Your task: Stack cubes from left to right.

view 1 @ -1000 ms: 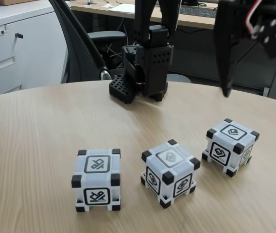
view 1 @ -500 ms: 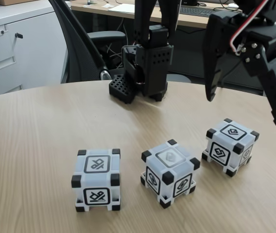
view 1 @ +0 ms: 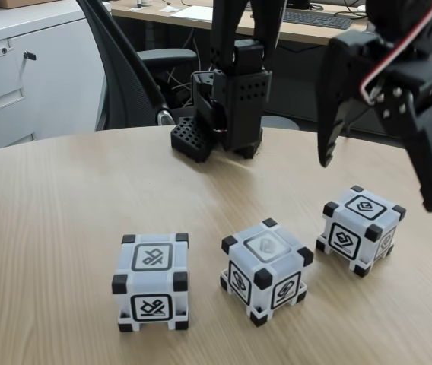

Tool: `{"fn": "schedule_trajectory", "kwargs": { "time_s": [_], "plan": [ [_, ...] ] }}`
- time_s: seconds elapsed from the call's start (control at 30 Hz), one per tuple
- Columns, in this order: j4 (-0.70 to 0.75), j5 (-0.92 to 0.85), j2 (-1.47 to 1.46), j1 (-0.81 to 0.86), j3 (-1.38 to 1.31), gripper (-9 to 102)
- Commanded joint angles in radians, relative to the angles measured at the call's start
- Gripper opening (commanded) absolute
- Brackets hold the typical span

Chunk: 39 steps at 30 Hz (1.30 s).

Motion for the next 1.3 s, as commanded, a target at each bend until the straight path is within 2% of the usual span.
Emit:
{"fn": "schedule_trajectory", "kwargs": {
  "time_s": [0.0,0.37,0.63,0.87,1.27],
  "plan": [
    [-0.005,-0.012,-0.002,0.014,-0.018,44],
    [-0.006,-0.014,-0.112,0.015,-0.023,44],
    [-0.009,-0.064,-0.179,0.094,-0.029,45],
    [-0.009,-0.084,-0.216,0.109,-0.158,44],
    [-0.008,-0.028,-0.249,0.091,-0.178,43]
  ]
}}
